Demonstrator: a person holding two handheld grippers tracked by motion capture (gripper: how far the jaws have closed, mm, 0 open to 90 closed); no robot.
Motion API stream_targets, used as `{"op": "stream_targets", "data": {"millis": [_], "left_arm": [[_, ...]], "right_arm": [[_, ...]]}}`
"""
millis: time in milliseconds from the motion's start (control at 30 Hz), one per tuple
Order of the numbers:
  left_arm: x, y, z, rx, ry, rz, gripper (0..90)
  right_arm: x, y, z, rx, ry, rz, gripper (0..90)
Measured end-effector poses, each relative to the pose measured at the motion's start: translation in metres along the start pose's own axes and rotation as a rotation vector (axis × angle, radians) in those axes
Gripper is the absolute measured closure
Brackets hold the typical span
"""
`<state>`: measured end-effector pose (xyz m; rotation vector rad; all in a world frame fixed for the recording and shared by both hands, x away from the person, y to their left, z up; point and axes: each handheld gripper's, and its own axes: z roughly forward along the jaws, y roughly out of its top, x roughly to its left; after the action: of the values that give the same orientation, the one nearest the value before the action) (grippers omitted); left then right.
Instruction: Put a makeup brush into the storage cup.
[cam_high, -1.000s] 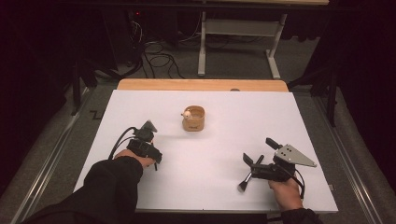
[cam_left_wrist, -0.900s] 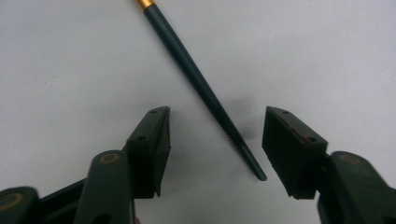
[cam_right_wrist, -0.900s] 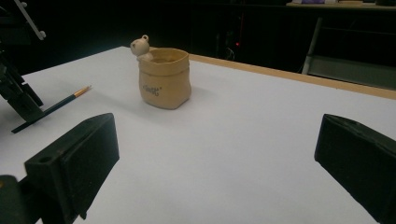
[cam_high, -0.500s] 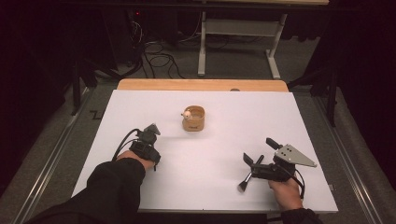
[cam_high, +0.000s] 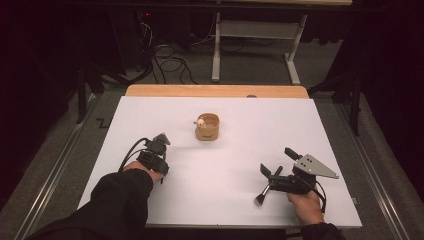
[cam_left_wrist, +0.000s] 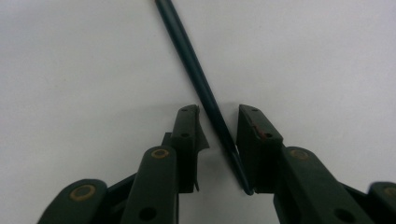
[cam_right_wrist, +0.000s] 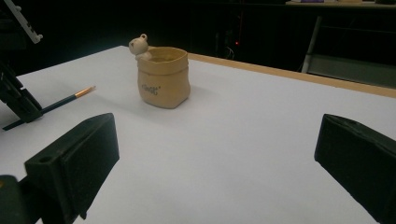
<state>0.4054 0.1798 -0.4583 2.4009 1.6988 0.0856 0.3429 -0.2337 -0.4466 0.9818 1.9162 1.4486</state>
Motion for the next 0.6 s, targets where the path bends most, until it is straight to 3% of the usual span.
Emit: {"op": "stream_targets", "data": {"millis": [600], "left_arm": [[0.0095,-0.0007,-0.0001,-0.006,-0.022,0.012,84.0]], "right_arm": [[0.0005,0.0000,0.0002,0.000,0.002,0.001,0.9]]}}
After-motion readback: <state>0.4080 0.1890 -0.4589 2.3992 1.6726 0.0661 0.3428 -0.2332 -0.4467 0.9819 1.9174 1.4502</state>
